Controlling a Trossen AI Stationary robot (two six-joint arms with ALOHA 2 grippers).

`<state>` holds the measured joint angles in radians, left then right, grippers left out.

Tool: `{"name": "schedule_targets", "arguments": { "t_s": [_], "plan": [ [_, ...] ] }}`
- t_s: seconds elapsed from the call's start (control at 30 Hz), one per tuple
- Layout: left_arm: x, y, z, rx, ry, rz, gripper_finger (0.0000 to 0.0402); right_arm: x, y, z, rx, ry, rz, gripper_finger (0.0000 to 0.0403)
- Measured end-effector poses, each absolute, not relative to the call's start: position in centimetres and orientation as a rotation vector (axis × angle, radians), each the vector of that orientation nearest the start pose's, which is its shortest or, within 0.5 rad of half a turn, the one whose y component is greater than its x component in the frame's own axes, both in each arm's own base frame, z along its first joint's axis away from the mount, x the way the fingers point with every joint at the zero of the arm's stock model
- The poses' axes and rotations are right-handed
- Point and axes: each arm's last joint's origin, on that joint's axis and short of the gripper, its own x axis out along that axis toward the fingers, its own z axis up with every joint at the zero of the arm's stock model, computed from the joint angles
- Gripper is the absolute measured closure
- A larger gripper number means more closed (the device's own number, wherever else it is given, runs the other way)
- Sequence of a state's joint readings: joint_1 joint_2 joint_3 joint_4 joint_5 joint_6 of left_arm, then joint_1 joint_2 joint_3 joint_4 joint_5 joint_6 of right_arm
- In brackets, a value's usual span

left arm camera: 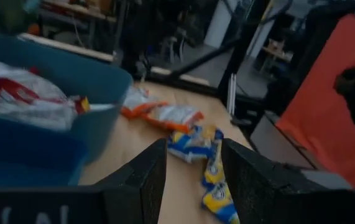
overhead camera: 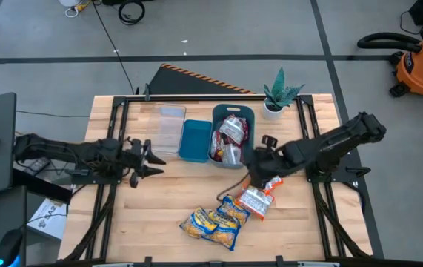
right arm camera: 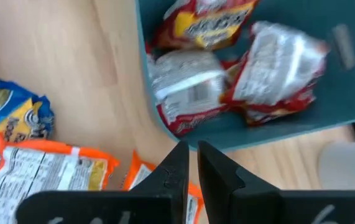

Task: Sort Maruchan noodles
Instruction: Put the blue noodle pack into the blue bin

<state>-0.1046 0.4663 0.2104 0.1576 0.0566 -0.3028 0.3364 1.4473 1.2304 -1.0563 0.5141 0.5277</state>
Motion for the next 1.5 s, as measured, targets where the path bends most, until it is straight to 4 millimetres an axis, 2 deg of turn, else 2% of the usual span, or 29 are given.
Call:
{"name": "schedule_targets", "arguments": {
  "t_s": [0.13, 0.3, 0.47, 0.63, 0.8, 0.97, 1.13, 1.33, 1.5],
  "plan": [
    [14.0, -2.4, 20.9, -0.283, 0.227, -0.131, 0.0242, 24.3, 8.3, 27.6, -0.049, 0.998, -0.467, 0.0362],
    [15.8, -3.8, 22.1, -0.206, 0.349, -0.104, 0.0242, 22.8, 8.4, 25.8, 0.033, 0.899, -0.411, 0.0363],
    [17.6, -5.2, 22.7, -0.146, 0.418, -0.152, 0.0242, 21.1, 7.6, 25.3, 0.024, 0.779, -0.410, 0.0363],
    [18.9, -6.7, 23.0, -0.168, 0.529, -0.171, 0.0242, 20.1, 6.7, 24.3, 0.064, 0.700, -0.460, 0.0363],
    [19.4, -8.4, 22.0, -0.140, 0.616, -0.221, 0.0242, 20.4, 6.1, 23.0, 0.055, 0.664, -0.455, 0.0364],
    [19.7, -9.7, 20.6, -0.213, 0.700, -0.217, 0.0242, 21.6, 5.3, 24.0, -0.014, 0.569, -0.468, 0.0364],
    [20.0, -10.6, 20.6, -0.291, 0.739, -0.224, 0.0242, 22.6, 4.5, 25.3, -0.083, 0.462, -0.457, 0.0364],
    [20.2, -11.5, 20.7, -0.251, 0.708, -0.186, 0.0242, 23.8, 4.2, 25.3, -0.048, 0.452, -0.290, 0.0364],
    [21.0, -11.5, 20.2, -0.146, 0.665, -0.088, 0.0242, 23.9, 4.0, 25.0, -0.076, 0.458, -0.356, 0.0364]
  ]
}}
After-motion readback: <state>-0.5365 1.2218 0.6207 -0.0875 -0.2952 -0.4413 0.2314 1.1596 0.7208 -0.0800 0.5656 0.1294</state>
